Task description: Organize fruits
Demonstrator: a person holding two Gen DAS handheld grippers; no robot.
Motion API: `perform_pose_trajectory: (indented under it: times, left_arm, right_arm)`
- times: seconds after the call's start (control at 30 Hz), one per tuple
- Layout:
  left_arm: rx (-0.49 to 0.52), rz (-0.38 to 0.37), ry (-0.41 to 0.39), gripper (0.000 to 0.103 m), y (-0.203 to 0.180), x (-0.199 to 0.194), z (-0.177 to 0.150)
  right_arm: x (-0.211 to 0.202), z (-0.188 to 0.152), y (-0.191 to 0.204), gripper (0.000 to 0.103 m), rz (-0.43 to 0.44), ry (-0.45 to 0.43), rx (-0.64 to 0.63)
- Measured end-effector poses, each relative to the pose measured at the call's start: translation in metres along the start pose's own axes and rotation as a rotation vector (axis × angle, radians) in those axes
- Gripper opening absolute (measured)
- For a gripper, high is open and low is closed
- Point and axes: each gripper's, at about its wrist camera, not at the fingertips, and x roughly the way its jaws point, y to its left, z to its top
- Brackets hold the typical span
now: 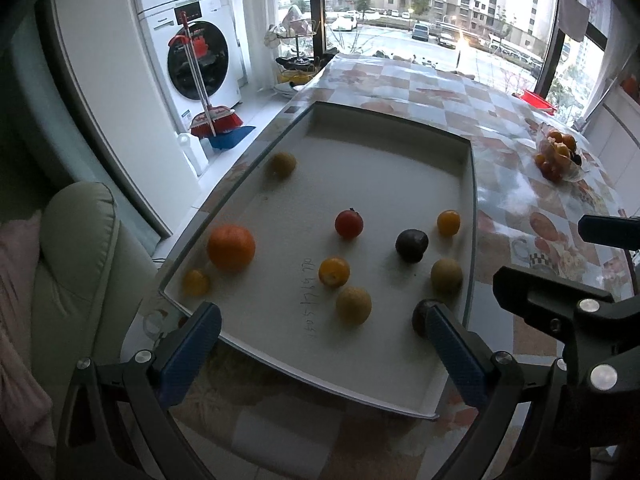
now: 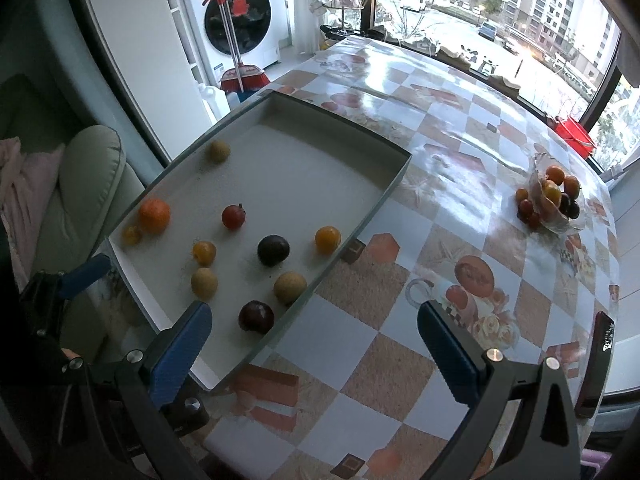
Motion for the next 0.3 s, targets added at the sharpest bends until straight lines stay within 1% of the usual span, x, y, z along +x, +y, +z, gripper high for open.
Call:
perform_pose_trajectory:
  times: [0.17,0.23,0.3]
  left_arm:
    - [0.008,0.005,-0.011,0.103,-0.0010,-0.0026,-0.0013]
    - [0.014,-0.003,-0.026,0.103,-0.0018,-0.0048,-0.0020]
    - [0.022,-0.008,-0.024,0.103,-0.0036,-0.0057,-0.0027]
  right_arm:
    - [-0.0004,-0.0019,0.0018,0.103,0.004,0.002,-0.001]
    - [-0.0002,-0.0030,0.0022,0.103,0.010,0.003,0.001]
    - [-0.0007,-0.0040,0.0029,0.103,0.014,0.000,0.001]
